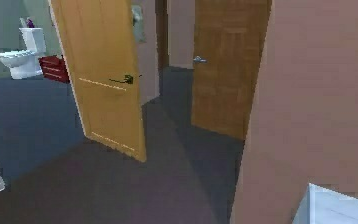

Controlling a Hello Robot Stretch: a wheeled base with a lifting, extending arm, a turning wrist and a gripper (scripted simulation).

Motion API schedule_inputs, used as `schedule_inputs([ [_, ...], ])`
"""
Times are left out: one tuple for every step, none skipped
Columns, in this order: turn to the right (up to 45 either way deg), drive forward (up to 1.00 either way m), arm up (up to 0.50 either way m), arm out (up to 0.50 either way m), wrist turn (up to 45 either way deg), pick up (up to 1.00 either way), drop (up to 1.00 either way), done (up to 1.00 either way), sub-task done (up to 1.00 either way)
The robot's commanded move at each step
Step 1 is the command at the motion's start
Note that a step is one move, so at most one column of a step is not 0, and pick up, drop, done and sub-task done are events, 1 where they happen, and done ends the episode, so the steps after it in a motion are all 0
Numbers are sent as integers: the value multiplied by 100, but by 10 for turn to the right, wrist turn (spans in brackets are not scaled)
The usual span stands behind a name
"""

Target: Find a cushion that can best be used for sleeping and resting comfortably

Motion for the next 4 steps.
schedule_inputs([
  [0,90,0,0,0,0,0,0,0],
  [-330,0,0,0,0,0,0,0,0],
  [0,5,0,0,0,0,0,0,0],
  [390,0,0,0,0,0,0,0,0],
])
